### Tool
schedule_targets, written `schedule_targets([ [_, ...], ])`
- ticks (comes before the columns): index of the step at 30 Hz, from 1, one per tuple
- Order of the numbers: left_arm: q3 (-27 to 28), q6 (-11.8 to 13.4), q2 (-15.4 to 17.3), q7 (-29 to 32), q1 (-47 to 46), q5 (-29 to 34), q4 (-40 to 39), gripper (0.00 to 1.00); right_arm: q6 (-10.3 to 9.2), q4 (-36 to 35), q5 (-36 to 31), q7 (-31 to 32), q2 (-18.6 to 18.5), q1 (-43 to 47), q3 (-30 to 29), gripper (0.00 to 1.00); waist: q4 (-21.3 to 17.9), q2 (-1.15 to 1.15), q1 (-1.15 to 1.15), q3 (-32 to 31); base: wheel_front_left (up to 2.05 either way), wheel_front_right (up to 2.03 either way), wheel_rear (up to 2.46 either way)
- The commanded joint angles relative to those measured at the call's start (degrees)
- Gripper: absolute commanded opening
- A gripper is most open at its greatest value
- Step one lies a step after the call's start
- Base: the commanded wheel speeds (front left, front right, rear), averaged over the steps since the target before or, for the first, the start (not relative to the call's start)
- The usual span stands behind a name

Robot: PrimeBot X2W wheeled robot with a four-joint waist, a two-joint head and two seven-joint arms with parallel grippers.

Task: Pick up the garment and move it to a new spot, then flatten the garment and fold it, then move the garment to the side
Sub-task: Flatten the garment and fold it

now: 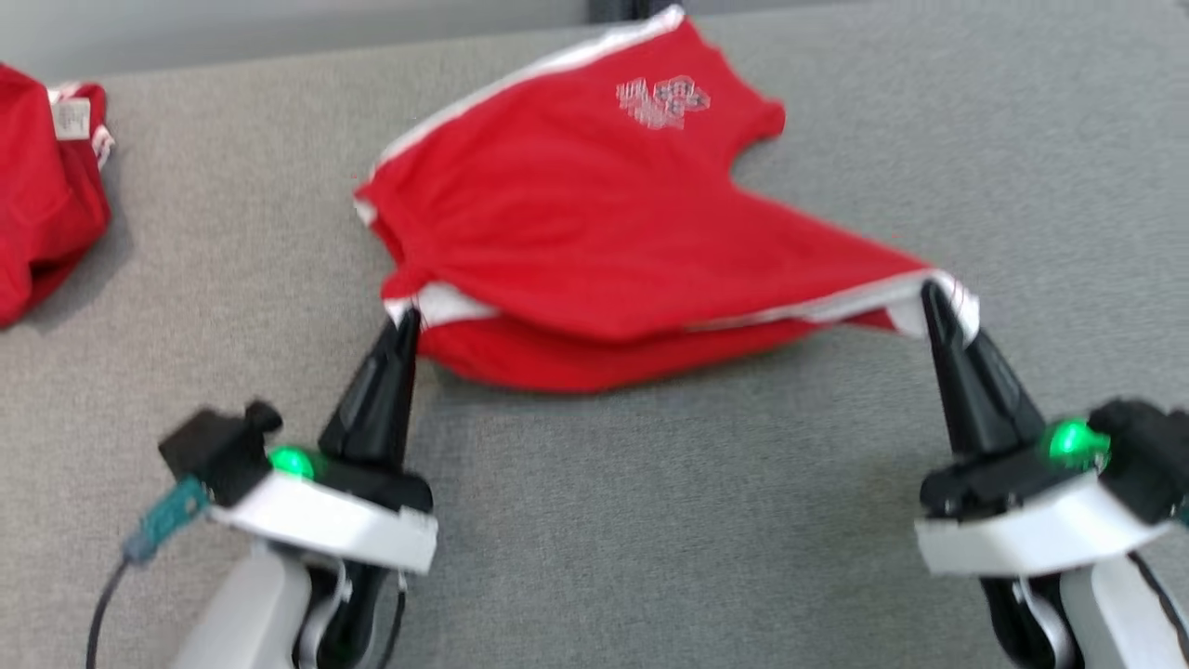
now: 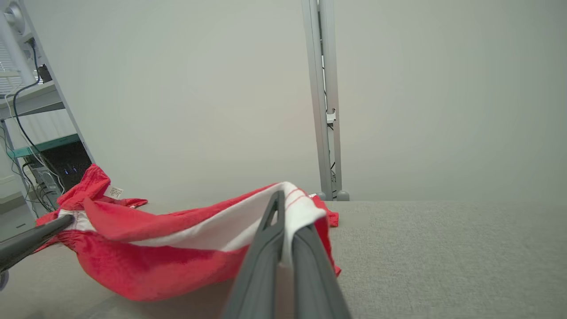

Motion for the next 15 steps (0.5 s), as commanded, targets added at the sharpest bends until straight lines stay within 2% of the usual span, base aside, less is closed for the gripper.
schedule_targets([
  [1, 0.62, 0.44, 0.09, -0.09, 2.23, 0.42, -1.73, 0.0, 0.01, -1.08, 0.26, 0.29, -0.08, 2.09, -0.27, 0.0, -1.37, 0.0, 0.0, -3.09, 0.0, 0.0, 0.0],
  [9, 0.59, 3.6, 0.27, -0.06, 15.99, 2.01, -13.82, 0.0, 0.01, -9.17, -0.09, 3.63, 1.06, 12.87, -2.45, 0.0, -3.24, 0.0, 0.0, -7.26, 0.0, 0.0, 0.0],
  [15, -0.88, 6.19, 1.03, 1.41, 22.75, 2.76, -21.32, 0.0, 0.01, -15.6, -1.56, 7.02, 1.83, 18.48, -5.06, 0.0, -2.78, 0.0, 0.0, -8.58, 0.0, 0.0, 0.0],
])
